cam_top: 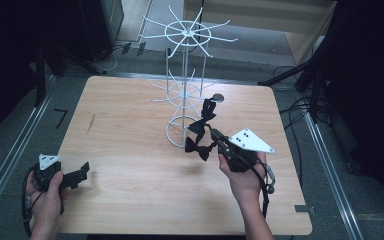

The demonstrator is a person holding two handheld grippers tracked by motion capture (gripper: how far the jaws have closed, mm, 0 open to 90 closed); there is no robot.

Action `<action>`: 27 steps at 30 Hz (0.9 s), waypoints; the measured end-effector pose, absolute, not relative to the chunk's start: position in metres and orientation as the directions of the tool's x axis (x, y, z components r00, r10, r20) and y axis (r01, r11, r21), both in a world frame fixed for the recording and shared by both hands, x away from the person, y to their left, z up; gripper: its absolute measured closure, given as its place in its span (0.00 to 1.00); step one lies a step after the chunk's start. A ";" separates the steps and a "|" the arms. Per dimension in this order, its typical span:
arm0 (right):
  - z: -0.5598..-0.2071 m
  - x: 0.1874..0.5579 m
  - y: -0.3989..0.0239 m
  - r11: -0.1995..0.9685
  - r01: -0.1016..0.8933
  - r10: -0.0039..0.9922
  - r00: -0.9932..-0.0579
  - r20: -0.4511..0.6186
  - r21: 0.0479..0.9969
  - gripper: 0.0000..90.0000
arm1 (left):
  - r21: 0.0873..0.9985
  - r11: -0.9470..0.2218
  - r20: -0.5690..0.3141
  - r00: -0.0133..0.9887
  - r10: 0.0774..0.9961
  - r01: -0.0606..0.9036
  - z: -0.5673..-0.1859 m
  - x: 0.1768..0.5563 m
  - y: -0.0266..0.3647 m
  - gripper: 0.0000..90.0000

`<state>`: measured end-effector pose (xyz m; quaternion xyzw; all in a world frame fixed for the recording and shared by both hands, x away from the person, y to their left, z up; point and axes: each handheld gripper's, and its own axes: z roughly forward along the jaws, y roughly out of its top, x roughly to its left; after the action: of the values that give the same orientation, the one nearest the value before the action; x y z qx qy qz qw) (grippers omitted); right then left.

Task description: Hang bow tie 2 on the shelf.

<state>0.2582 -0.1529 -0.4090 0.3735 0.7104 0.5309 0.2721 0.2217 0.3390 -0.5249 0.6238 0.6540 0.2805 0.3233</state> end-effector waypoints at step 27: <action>-0.391 0.258 -0.149 0.152 0.214 0.810 -0.586 0.002 0.965 1.00 | 0.769 0.070 -0.079 -0.015 0.997 0.635 -0.525 0.222 0.340 0.00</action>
<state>0.2581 -0.1494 -0.3913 0.3620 0.7074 0.5411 0.2753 0.2219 0.3397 -0.5251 0.6223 0.6554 0.2787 0.3247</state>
